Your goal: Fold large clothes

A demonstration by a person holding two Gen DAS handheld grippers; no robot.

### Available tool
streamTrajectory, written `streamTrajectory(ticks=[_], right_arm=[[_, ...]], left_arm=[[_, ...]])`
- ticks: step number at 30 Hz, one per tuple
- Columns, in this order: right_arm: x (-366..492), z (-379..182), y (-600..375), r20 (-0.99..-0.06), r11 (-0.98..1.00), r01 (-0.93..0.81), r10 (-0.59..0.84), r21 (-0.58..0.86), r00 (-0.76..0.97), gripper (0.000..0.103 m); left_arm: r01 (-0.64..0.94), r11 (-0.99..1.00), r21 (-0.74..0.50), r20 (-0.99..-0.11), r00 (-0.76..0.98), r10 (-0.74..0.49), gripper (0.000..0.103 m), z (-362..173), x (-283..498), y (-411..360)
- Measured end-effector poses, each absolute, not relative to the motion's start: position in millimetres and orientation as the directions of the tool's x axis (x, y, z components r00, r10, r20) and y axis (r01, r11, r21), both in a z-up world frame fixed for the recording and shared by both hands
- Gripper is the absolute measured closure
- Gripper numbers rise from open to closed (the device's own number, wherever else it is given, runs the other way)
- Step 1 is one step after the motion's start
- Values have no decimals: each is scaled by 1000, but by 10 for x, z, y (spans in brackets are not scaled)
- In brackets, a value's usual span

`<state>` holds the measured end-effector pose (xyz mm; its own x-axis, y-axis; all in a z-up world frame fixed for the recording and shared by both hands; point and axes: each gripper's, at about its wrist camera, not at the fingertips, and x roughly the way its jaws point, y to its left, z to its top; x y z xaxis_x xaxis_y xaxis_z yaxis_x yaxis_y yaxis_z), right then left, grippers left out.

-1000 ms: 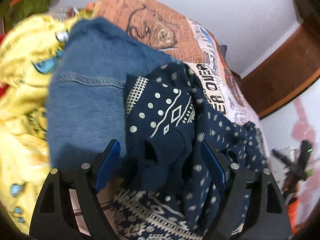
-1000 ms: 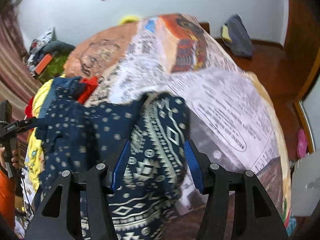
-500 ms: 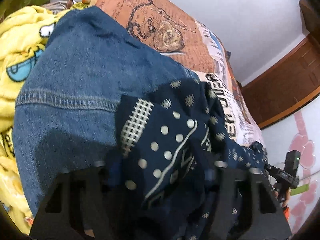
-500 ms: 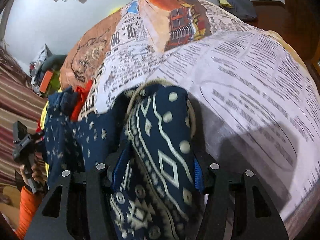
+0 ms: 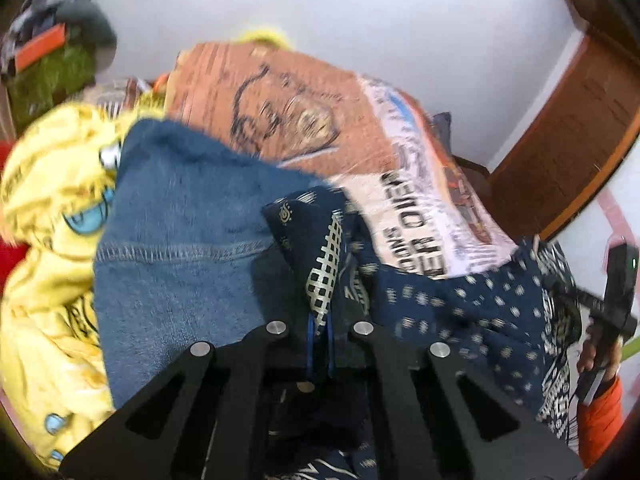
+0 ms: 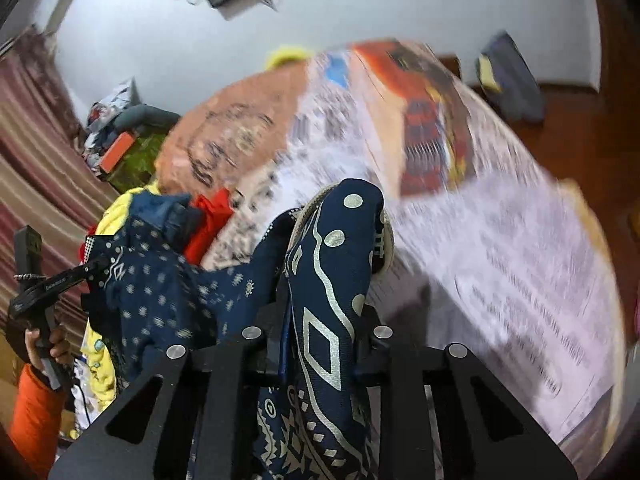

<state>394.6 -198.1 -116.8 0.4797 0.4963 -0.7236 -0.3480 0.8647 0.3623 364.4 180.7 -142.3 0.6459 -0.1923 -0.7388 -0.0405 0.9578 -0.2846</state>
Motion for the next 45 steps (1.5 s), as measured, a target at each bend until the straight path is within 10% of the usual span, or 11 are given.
streamTrajectory(ticks=[10,27,37,40,45], right_arm=[[4428,-875,-1794,-681,874,-363,481,323,553,85],[5247,-1883,-1566,-846,920,-310,354,239,398,80],[4908,-1572,-1837,-877,932,-337,272,136,397,72],[4687,-1375,-1864,-873,924,-372,254,91,417,67],[4165,-966,-1942,-832,928,-368,251,61,495,33]], left_arm=[[-47,971,-235,-665,736,-125,100,-886,3691,1852],[-261,946,-191,-836,549,-17,98,-1992,4556,2484],[-237,965,-109,-855,518,31,92,-1877,4296,2394],[-206,977,-60,-850,524,58,82,-1687,4091,2308],[-183,983,-10,-811,577,99,29,-1309,3623,2204]])
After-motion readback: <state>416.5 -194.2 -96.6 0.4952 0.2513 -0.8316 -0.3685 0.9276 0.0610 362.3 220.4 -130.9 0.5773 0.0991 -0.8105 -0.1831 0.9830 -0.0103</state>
